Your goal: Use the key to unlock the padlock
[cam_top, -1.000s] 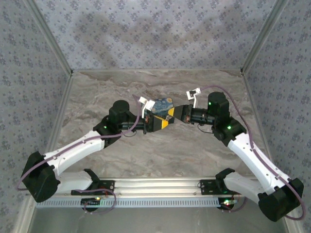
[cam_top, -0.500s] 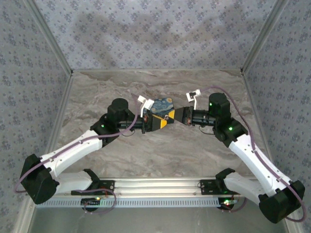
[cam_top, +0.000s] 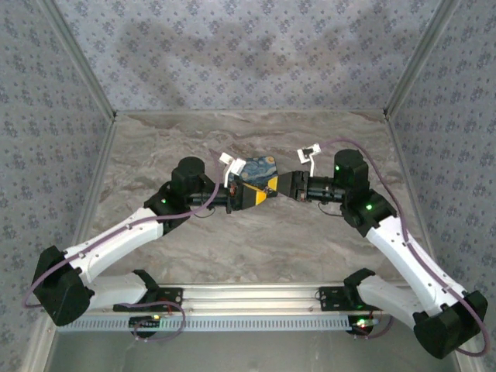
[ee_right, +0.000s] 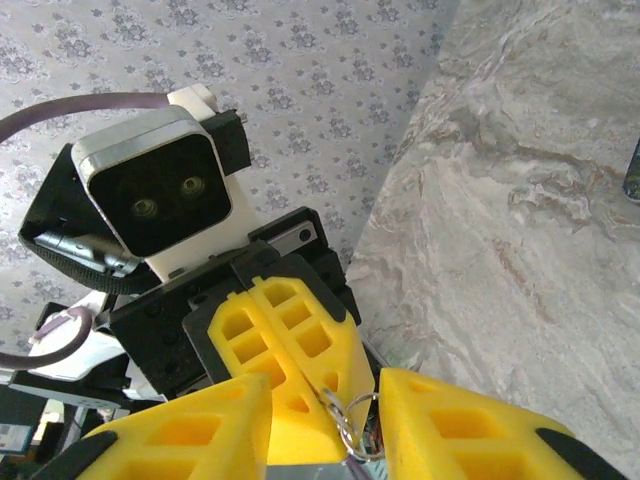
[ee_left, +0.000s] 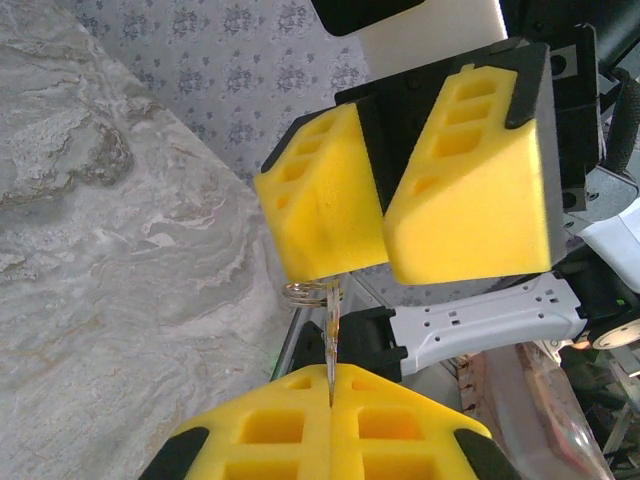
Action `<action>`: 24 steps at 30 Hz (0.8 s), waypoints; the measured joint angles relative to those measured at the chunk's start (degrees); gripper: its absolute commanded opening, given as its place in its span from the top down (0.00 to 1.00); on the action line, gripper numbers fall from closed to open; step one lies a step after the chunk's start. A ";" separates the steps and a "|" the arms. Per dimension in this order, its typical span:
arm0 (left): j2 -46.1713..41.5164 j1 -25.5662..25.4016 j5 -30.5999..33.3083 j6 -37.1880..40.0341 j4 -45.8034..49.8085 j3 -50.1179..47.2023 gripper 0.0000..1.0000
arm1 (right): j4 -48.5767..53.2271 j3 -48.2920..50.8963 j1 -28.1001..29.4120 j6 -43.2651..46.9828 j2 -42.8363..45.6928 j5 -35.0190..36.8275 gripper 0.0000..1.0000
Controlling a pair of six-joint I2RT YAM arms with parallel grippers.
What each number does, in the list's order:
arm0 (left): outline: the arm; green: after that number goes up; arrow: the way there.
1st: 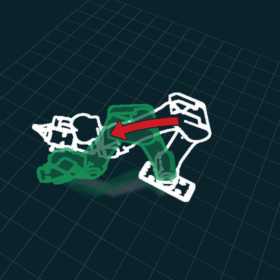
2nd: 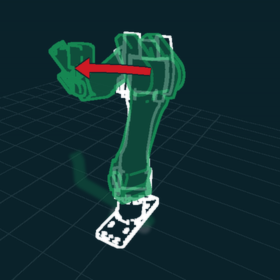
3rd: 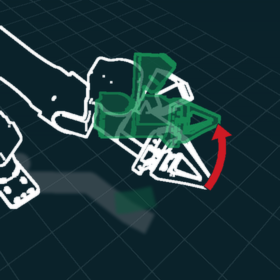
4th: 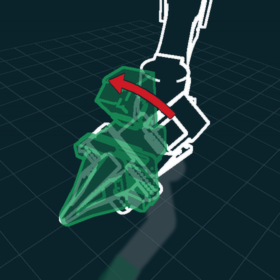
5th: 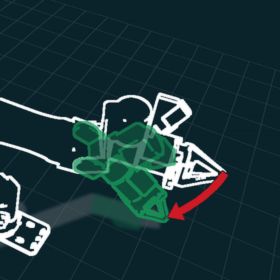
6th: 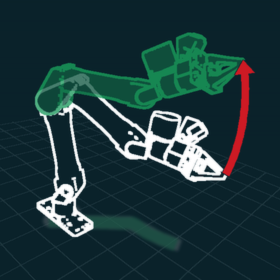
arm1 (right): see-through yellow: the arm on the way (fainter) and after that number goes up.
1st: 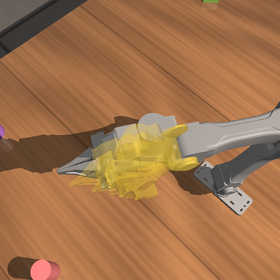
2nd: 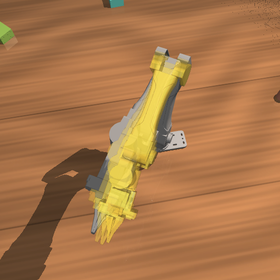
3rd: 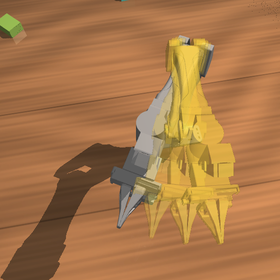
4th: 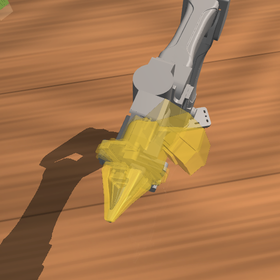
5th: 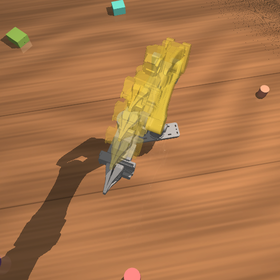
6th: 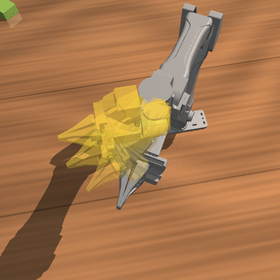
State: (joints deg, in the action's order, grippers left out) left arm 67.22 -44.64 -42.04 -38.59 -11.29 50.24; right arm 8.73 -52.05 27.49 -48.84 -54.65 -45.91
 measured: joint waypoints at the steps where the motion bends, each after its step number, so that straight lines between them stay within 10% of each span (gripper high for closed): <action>1: 0.00 0.00 0.00 0.00 0.00 0.00 1.00 | -0.04 0.17 0.13 0.00 0.20 0.00 0.64; 15: -0.02 -0.46 -0.37 0.02 1.07 0.83 1.00 | 0.15 0.72 2.86 1.97 -0.13 1.11 0.97; 24: -2.03 -0.22 1.11 0.81 3.85 0.87 0.68 | 0.15 2.86 1.42 3.93 1.25 1.07 1.00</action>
State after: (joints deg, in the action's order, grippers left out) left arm 65.19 -44.86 -40.93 -37.78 -7.44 51.11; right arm 8.88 -49.19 28.91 -44.91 -53.41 -44.84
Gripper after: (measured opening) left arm 0.300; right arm 0.060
